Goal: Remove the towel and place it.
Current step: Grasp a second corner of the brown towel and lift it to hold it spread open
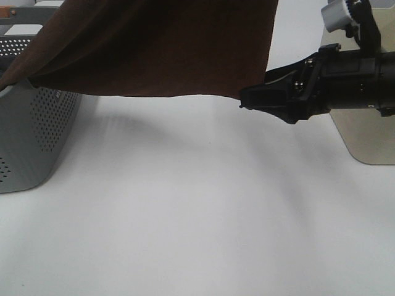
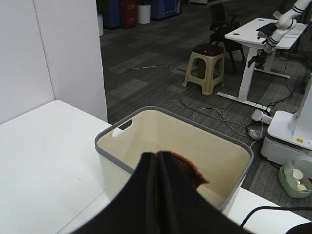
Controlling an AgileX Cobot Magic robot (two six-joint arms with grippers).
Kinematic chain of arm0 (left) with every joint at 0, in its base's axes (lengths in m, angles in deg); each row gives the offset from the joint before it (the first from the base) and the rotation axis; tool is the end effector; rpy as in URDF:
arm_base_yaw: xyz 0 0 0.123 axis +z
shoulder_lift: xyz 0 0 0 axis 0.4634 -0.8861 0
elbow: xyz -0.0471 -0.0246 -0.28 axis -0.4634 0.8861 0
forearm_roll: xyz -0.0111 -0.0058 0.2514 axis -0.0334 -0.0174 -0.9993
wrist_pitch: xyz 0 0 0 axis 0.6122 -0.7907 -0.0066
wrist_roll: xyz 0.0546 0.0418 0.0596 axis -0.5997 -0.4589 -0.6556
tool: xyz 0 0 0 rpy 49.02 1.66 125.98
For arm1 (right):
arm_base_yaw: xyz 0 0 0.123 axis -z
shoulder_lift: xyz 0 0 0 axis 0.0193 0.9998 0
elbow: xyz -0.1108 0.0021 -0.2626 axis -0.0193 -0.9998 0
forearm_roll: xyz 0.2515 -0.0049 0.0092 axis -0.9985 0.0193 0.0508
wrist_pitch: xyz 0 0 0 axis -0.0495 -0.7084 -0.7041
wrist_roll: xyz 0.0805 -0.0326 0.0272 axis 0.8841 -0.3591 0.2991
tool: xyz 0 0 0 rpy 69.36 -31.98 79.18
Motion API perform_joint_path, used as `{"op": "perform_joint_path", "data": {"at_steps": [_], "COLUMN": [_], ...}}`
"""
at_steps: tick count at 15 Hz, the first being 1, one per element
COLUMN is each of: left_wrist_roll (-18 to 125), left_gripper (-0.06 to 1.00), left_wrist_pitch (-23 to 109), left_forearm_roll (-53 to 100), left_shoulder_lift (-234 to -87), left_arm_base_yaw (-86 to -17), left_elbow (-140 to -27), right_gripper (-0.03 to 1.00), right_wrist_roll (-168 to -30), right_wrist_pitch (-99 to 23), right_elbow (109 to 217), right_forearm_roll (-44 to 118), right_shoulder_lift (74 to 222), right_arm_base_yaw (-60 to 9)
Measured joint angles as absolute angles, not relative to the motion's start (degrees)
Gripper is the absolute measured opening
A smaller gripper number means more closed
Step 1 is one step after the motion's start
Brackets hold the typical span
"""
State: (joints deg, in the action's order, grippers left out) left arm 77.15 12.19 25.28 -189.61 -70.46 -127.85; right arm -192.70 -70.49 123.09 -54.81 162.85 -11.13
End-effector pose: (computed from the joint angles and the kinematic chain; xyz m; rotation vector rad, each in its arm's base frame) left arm 0.2869 -0.2846 0.5081 0.7134 1.6044 -0.7098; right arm 0.2700 0.1080 0.2141 -0.8169 1.9236 0.7260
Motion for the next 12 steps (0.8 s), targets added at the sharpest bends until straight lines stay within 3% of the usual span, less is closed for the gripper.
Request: {"op": "perform_joint_path", "data": {"at_steps": [3, 4, 9, 12], "left_wrist_roll": [77.2, 77.2, 77.2, 77.2], "left_gripper": [0.00, 0.00, 0.00, 0.00], "left_wrist_pitch": [12.3, 12.6, 13.3, 12.4], "left_forearm_roll": [25.1, 25.1, 23.7, 21.0], "left_shoulder_lift": [-189.6, -189.6, -189.6, -189.8], "left_arm_base_yaw": [-70.5, -70.5, -70.5, -70.5], "left_elbow": [-127.8, -127.8, -127.8, -127.8], "right_gripper": [0.64, 0.47, 0.00, 0.00], "right_wrist_roll": [-192.4, -190.1, -183.2, -170.8], "right_wrist_pitch": [-70.0, -68.9, -68.8, -68.6], "right_elbow": [123.7, 123.7, 124.2, 126.6], "right_forearm_roll": [-54.8, -54.8, -54.7, -54.6], "right_shoulder_lift": [162.9, 162.9, 162.9, 162.9], "right_arm_base_yaw": [-13.0, -13.1, -13.1, -13.1]}}
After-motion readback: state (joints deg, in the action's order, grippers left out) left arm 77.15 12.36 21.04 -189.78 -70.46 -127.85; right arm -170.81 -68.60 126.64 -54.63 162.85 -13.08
